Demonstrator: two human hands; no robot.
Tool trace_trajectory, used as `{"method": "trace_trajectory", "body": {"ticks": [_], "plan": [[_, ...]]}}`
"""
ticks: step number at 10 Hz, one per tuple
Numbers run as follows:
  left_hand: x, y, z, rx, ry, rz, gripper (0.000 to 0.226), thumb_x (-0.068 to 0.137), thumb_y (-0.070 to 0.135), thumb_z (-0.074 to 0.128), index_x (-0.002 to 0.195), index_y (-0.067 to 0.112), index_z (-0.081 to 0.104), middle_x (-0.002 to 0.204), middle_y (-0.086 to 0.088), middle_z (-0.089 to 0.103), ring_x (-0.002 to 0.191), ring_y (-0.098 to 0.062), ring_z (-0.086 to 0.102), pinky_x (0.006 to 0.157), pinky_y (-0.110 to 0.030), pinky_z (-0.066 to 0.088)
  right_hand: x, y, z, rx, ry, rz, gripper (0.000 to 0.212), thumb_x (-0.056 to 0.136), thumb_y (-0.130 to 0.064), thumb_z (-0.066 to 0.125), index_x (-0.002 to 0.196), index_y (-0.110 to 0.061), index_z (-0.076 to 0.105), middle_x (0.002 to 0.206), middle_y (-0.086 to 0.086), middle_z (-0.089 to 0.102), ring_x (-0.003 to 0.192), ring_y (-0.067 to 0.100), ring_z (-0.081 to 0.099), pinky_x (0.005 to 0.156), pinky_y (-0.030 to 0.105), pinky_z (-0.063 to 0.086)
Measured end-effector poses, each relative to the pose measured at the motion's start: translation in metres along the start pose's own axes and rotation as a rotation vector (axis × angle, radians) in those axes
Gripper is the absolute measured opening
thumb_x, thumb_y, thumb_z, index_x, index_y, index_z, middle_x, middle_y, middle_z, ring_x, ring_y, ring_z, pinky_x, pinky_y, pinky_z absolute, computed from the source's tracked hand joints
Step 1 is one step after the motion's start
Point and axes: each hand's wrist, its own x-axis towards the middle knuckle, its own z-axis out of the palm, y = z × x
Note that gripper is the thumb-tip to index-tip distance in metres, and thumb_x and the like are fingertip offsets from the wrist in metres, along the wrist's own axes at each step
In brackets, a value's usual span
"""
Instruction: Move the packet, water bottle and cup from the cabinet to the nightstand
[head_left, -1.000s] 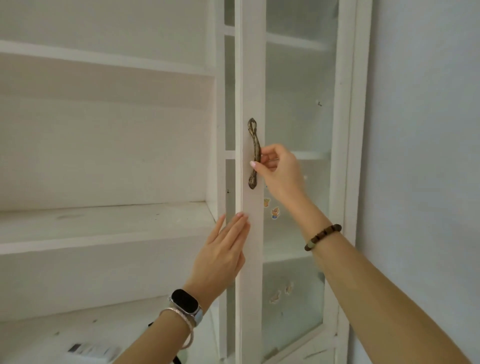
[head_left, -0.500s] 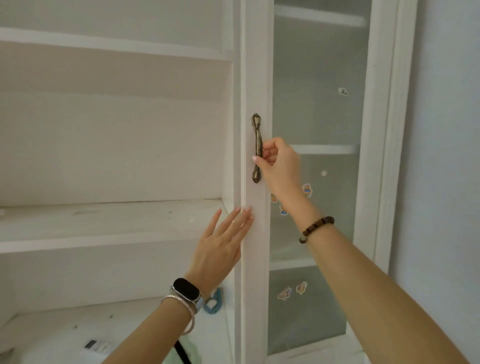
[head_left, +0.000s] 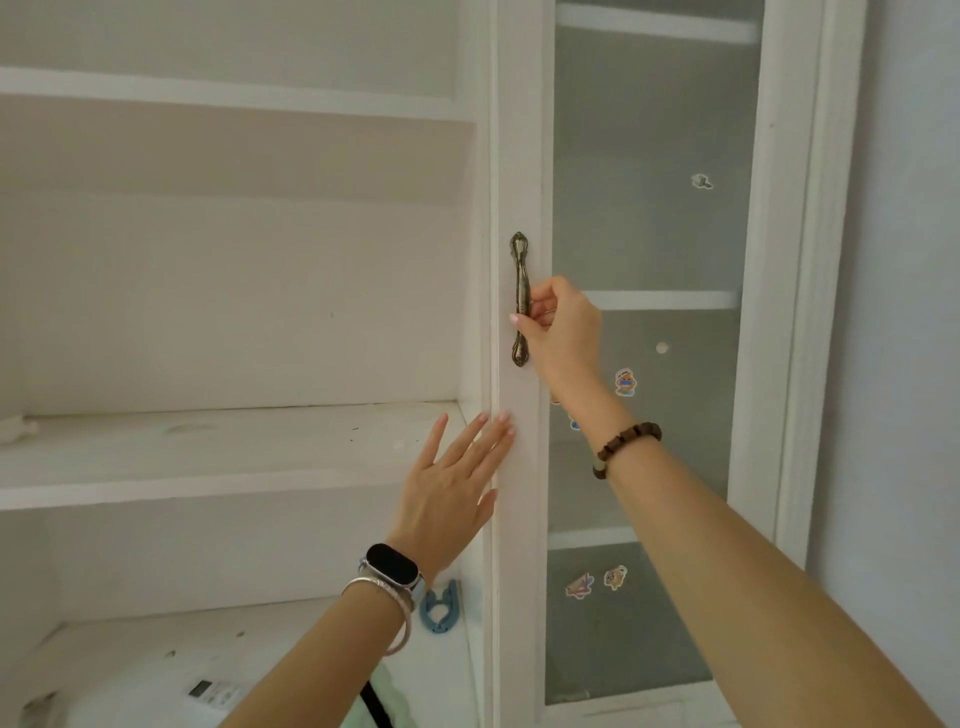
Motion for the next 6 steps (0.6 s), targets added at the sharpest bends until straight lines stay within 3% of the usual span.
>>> {"method": "trace_trajectory", "body": {"ticks": [4, 5, 6], "plan": [[0.003, 0.015, -0.013, -0.033, -0.009, -0.032, 0.058, 0.099, 0.048, 0.018, 0.15, 0.02, 0.019, 0.156, -0.002, 0.02, 0.145, -0.017, 0.016, 0.118, -0.05, 0.008, -0.006, 0.0, -0.008, -0.075, -0.017, -0.06, 0.014, 0.086, -0.008, 0.068, 0.098, -0.013, 0.061, 0.077, -0.003, 0.06, 0.071, 0.011, 0.059, 0.072, 0.028, 0.053], [0.002, 0.022, -0.025, -0.076, 0.014, -0.015, 0.055, 0.099, 0.042, 0.024, 0.149, 0.02, 0.02, 0.155, -0.002, 0.024, 0.144, -0.018, 0.017, 0.118, -0.047, 0.009, -0.02, -0.002, -0.026, -0.164, -0.054, -0.083, 0.026, 0.089, -0.02, 0.067, 0.114, -0.014, 0.061, 0.084, -0.004, 0.063, 0.075, 0.01, 0.06, 0.074, 0.025, 0.053], [0.001, 0.028, -0.037, -0.154, 0.044, -0.086, 0.051, 0.098, 0.033, 0.04, 0.146, 0.018, 0.031, 0.152, -0.005, 0.033, 0.142, -0.022, 0.026, 0.118, -0.045, 0.015, -0.039, 0.003, -0.052, -0.3, -0.044, -0.1, 0.023, 0.091, -0.026, 0.062, 0.113, -0.02, 0.058, 0.088, -0.005, 0.065, 0.077, 0.011, 0.062, 0.068, 0.029, 0.055]]}}
